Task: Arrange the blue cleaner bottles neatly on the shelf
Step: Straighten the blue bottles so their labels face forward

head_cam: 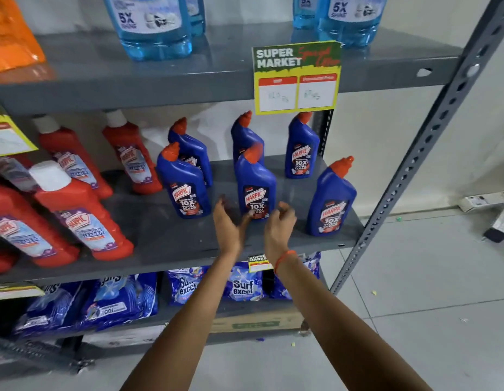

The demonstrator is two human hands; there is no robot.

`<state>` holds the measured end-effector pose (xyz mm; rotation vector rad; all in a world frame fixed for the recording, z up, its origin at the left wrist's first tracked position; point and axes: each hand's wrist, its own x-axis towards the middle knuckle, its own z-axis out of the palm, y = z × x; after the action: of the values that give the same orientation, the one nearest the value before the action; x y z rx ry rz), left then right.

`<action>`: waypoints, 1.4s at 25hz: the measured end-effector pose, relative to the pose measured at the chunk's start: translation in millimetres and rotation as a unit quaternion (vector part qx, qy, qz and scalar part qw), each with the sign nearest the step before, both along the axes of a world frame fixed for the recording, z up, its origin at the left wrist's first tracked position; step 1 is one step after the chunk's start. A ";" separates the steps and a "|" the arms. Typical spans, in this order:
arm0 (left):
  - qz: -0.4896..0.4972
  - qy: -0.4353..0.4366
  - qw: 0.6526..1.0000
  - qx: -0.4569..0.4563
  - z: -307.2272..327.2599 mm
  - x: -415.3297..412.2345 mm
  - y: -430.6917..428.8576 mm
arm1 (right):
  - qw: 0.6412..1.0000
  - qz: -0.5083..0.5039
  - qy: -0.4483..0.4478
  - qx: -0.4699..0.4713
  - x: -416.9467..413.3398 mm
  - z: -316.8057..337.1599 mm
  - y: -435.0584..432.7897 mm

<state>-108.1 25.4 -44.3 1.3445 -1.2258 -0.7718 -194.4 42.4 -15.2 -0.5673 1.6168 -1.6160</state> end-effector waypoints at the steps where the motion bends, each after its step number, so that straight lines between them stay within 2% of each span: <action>1: -0.036 -0.020 0.999 0.028 0.3 4.4 -11.0 | 0.998 0.021 0.060 -0.004 -1.4 1.5 -7.1; 2: -0.079 -0.040 0.995 0.049 1.8 7.8 -20.4 | 0.994 0.051 0.097 -0.009 -5.1 1.8 -13.1; 4: -0.153 -0.070 0.982 0.080 4.6 14.4 -32.6 | 0.986 0.122 0.109 -0.014 -12.3 0.6 -20.1; 6: -0.180 -0.072 0.976 0.096 4.8 19.4 -34.9 | 0.978 0.170 0.121 -0.004 -19.5 -3.7 -18.1; 13: -0.170 -0.005 0.982 0.083 -15.9 19.6 5.9 | 0.972 0.189 0.126 -0.064 -31.3 -27.2 20.9; 25: -0.185 -0.021 0.979 0.084 -14.3 20.5 25.1 | 0.969 0.200 0.120 -0.080 -33.7 -25.6 46.3; 28: -0.199 -0.019 0.977 0.072 -3.1 21.3 29.3 | 0.977 0.061 0.181 -0.098 -20.8 -10.4 45.8; 30: -0.153 -0.023 0.988 0.027 15.2 20.9 31.6 | 0.960 -0.035 0.227 -0.158 -6.9 16.5 46.1; 32: -0.102 -0.019 0.994 -0.039 40.2 24.1 32.7 | 0.933 -0.056 0.264 -0.236 8.6 45.4 43.4; 35: -0.047 -0.040 0.988 -0.141 73.1 41.6 31.6 | 0.881 -0.025 0.342 -0.326 41.4 72.2 42.6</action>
<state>-66.5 57.1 28.9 1.1016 -1.4127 -0.5877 -153.0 85.1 57.0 -1.6058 1.5044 -2.1516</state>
